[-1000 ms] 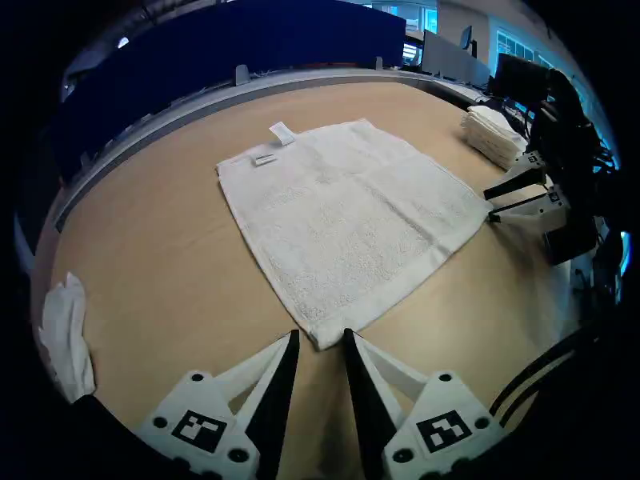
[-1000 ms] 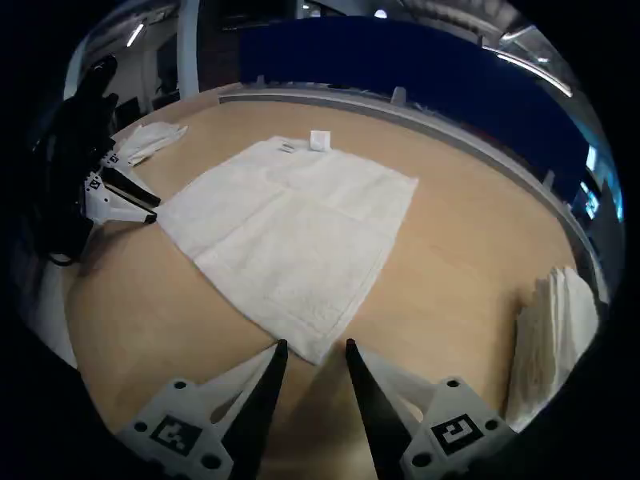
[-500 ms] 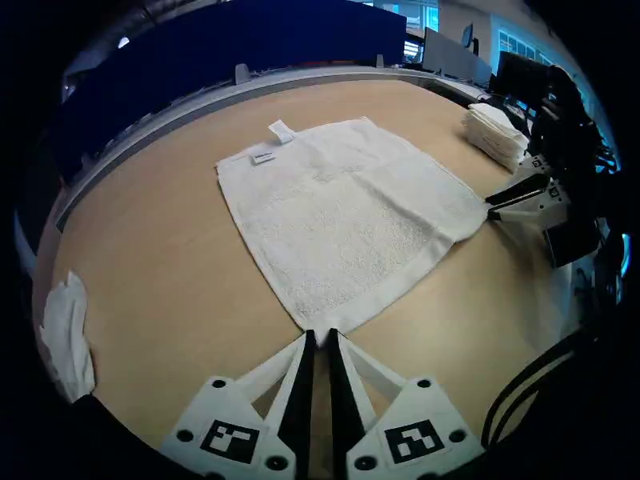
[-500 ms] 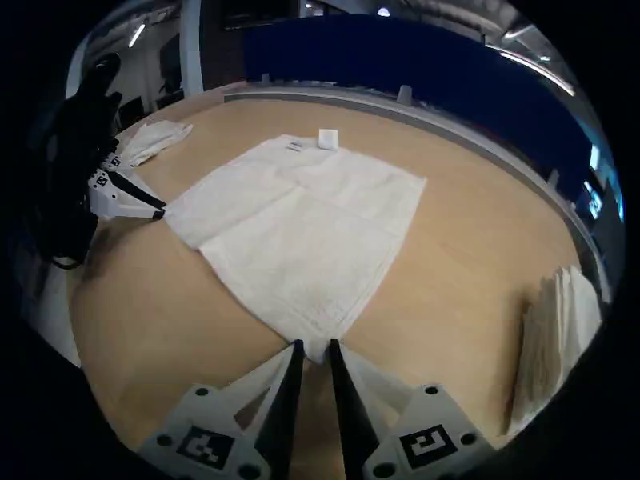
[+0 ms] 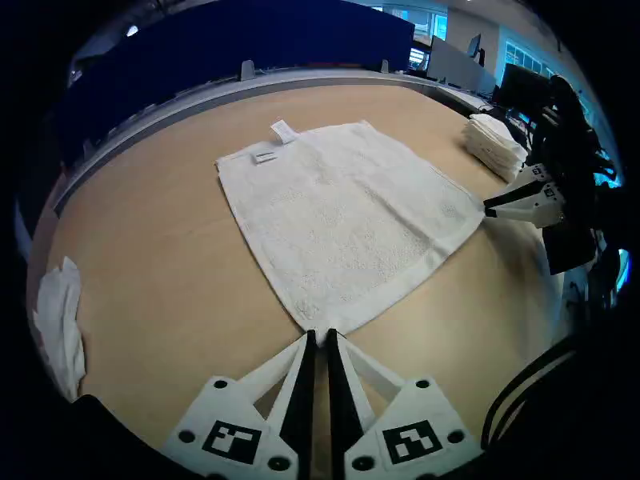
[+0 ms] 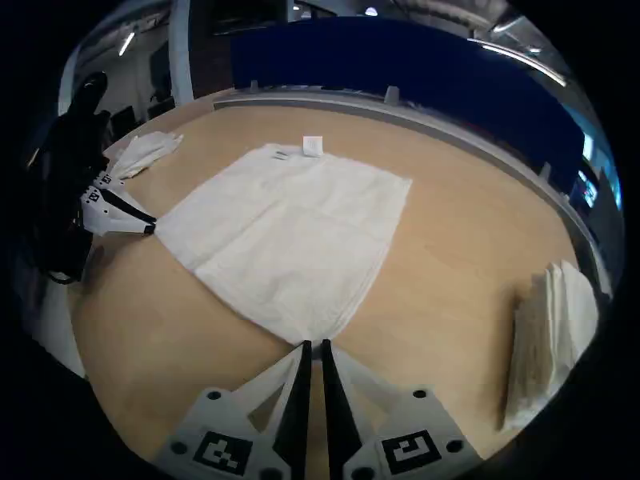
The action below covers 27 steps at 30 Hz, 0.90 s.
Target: Fold towel
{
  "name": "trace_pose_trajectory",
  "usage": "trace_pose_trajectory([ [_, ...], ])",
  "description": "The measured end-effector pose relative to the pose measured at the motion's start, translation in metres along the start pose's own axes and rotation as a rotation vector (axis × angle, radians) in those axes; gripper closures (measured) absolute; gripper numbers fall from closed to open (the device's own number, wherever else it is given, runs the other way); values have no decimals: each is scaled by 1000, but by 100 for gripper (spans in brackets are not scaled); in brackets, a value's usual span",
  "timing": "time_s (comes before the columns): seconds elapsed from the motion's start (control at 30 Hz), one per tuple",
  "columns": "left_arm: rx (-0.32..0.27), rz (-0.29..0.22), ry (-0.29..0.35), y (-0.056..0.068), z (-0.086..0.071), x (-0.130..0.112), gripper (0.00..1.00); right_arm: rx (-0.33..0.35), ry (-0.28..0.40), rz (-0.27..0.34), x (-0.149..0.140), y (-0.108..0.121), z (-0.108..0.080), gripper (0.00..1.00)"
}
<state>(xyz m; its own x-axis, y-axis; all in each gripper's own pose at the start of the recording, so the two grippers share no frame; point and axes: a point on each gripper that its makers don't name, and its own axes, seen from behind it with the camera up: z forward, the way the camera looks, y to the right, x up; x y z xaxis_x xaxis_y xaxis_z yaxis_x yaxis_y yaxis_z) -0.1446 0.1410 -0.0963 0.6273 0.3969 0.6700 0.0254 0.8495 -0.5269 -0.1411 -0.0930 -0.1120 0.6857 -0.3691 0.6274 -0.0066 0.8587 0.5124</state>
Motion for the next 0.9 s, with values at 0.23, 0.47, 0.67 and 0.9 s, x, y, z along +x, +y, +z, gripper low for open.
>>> trace_pose_trajectory([
  [0.23, 3, -25, 12, -1, -10, 6, 90, 4, 21, -1, 14, -2, -11, 91],
  [0.47, 0, -53, 24, -1, -28, 16, 90, 12, 47, 10, 34, -7, -27, 91],
  [0.67, 1, -66, 36, -1, -48, 26, 90, 9, 87, 20, 53, -10, -48, 91],
  [0.9, -21, -77, 56, 8, -74, 42, 90, 8, 132, 26, 74, -16, -80, 91],
])
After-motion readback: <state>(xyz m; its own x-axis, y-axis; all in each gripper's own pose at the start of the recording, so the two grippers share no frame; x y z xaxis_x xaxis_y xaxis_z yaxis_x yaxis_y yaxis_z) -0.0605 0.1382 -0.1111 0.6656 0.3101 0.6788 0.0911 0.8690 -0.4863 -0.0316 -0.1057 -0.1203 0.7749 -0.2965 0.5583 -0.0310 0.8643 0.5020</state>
